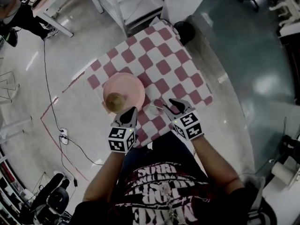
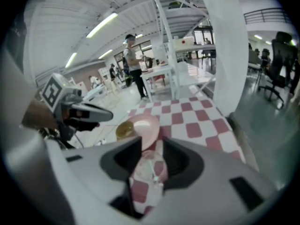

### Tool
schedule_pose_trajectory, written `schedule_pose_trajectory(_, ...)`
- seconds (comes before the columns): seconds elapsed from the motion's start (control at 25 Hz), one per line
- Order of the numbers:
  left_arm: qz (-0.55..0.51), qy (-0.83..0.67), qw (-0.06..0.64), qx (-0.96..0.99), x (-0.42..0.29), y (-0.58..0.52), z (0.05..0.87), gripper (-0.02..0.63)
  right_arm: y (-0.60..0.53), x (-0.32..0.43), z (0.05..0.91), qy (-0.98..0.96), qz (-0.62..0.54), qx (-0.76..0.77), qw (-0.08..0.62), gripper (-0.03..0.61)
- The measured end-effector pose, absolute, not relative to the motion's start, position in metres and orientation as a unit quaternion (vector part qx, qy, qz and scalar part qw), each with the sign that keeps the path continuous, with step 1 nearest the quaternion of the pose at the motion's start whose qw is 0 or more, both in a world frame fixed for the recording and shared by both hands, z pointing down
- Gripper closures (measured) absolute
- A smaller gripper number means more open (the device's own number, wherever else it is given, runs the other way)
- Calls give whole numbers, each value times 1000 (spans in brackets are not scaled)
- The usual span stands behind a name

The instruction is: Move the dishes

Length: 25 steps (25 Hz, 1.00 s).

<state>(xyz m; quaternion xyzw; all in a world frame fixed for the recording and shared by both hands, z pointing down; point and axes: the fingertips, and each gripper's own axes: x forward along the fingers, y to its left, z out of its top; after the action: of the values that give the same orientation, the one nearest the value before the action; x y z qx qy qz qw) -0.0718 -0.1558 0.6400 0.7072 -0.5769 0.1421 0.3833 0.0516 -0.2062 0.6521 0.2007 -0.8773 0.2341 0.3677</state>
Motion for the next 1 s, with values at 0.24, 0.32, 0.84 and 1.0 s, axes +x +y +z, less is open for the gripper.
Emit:
schedule_pose_trajectory(0.24,147,-603,406,671,-80,-145,662,585,-217,45,690,-871,228,168,401,419)
schedule_pose_trajectory(0.32,146,-611,414,659,-82,-141,668,585,-216,45,706,-866,225,153,420,419)
schedule_pose_trajectory(0.84,140,-633,428,630,-97,-122,683,584,-194,46,804,-808,181,69,557,396)
schedule_pose_trajectory(1.0,141,-635,433,624,-103,-112,686,585,-194,46,822,-791,181,66,580,419)
